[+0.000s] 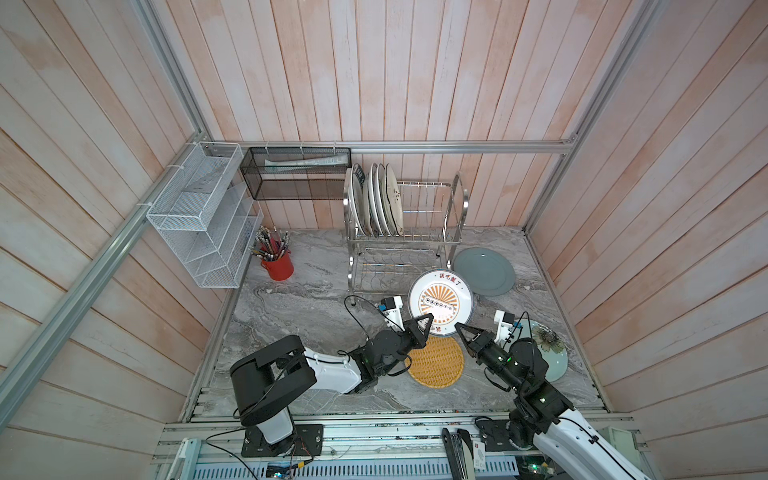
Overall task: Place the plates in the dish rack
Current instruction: 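Grasp the sunburst plate with the left gripper while the right holds it, then carry the plate to the rack with the left gripper while the right releases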
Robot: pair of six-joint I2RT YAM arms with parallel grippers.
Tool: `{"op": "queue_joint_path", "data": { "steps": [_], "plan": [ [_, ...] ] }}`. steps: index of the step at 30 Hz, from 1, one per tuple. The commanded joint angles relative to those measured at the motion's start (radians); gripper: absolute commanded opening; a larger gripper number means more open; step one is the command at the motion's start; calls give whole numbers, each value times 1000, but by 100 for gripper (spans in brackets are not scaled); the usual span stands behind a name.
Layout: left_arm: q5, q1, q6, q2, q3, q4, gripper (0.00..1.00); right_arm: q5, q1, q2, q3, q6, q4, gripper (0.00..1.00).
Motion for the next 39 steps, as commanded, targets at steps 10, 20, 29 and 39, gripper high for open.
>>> {"op": "queue_joint_path", "data": {
  "steps": [10, 20, 29, 39],
  "plan": [
    [-101, -45, 66, -310, -120, -238, 0, 98, 2, 17, 151, -324, 8, 98],
    [-508, -238, 374, -609, 250, -1014, 0, 36, 0, 164, 185, -593, 146, 98],
    [-766, -260, 876, -471, 642, -884, 0, -43, 2, 269, 103, -675, 373, 98],
    [-830, -65, 1134, -77, 1173, -993, 0, -173, 52, 365, 11, -802, 562, 98]
  ]
}}
